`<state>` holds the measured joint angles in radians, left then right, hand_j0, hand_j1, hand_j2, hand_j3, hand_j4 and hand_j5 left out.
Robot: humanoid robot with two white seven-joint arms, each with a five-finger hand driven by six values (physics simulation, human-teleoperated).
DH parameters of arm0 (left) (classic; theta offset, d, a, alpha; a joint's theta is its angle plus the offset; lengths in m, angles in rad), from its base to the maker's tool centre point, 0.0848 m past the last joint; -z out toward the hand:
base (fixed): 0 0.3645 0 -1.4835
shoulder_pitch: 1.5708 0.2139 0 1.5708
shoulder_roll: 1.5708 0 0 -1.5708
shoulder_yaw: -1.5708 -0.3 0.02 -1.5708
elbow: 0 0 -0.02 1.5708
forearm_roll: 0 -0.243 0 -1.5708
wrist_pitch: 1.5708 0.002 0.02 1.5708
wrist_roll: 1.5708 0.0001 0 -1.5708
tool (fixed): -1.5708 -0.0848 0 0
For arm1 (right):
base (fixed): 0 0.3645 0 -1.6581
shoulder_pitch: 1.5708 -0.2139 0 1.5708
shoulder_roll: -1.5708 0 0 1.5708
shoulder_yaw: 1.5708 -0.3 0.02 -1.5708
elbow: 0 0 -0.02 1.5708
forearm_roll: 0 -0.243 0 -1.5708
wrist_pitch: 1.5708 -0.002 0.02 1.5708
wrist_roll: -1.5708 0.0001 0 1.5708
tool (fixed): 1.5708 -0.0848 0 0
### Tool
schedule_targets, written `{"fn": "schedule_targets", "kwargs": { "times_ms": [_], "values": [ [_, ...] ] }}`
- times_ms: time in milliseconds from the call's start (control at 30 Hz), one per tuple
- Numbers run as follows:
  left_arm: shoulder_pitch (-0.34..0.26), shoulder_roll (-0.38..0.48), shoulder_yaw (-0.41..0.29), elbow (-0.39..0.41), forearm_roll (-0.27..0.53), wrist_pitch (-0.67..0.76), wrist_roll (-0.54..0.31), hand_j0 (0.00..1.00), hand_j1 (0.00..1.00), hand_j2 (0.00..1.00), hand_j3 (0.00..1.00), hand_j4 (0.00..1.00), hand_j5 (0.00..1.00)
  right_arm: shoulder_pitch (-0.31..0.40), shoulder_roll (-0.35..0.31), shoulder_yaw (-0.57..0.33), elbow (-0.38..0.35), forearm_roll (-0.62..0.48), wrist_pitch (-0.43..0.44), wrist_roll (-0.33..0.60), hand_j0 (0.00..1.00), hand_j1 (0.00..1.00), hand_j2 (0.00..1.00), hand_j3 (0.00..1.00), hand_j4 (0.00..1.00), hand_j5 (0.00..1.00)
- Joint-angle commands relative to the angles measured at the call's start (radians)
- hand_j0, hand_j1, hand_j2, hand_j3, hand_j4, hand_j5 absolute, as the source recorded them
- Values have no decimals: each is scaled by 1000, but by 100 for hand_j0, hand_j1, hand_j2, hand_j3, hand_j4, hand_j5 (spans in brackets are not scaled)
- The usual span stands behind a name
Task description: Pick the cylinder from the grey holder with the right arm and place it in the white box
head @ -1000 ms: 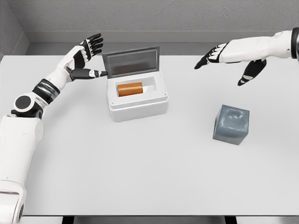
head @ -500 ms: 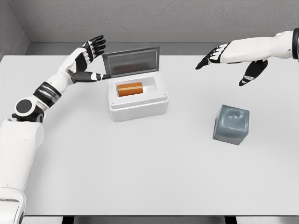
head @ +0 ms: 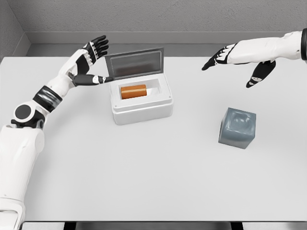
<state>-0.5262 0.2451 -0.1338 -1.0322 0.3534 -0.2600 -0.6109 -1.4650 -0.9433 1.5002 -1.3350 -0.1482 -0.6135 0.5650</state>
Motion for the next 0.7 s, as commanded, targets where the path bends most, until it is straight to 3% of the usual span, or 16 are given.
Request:
{"fn": "schedule_targets", "kwargs": {
  "times_ms": [0,667],
  "values": [
    [3,3,0,-34,10,-1,0,100,100,100,100,100,100,0,0,-1,0,-7,3,0,100,100,100,100,100,100],
    [45,6,-1,-106,45,1,0,100,100,100,100,100,100,8,5,-1,0,-4,3,1,100,100,100,100,100,100]
  ]
}}
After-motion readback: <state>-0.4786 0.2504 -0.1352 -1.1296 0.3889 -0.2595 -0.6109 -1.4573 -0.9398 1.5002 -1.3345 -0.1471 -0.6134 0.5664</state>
